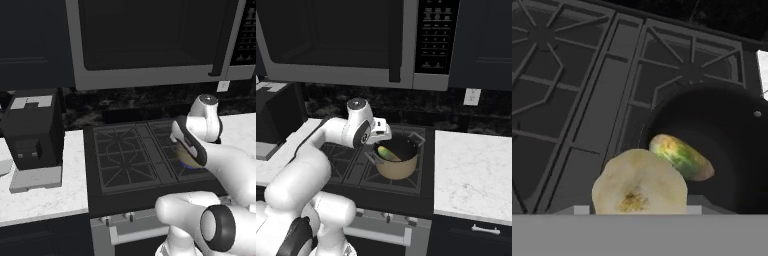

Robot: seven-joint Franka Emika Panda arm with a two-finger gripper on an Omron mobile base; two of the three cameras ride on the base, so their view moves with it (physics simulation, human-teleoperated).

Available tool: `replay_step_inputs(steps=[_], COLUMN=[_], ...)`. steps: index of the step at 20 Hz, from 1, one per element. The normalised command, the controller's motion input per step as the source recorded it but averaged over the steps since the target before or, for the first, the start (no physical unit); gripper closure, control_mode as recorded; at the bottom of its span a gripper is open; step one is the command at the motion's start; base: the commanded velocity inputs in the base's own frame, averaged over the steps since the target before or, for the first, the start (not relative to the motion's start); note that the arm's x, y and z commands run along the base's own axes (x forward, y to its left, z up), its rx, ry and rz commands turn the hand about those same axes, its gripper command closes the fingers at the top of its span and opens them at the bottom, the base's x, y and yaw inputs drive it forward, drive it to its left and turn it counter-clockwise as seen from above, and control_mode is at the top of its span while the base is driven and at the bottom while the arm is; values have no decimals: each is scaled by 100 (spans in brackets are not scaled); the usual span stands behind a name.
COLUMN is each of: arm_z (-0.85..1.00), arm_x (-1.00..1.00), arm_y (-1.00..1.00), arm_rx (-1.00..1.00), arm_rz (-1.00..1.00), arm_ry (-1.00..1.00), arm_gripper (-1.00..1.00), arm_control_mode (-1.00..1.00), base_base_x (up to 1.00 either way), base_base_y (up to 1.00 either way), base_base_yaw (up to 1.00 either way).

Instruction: Put the cucumber and garlic in the pot. Retrieve the spatula and lightly stir the vegetables in the pot.

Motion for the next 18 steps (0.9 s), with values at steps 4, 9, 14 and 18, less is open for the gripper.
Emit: replay_step_inputs(steps=[4,9,14,18], arm_z=[0,-20,-31,-45], arm_x=[27,48,43,47], arm_y=[-87,-62,-33,-22], arm_rx=[0,7,11,7], arm_rz=[-19,-12,-2,-1], arm_ry=[0,1,0,0], arm_gripper=[100,100,100,100], arm_control_mode=[-100,-100,-100,-100], base_base_x=[0,0,0,0], base_base_y=[0,0,0,0], base_base_yaw=[0,0,0,0])
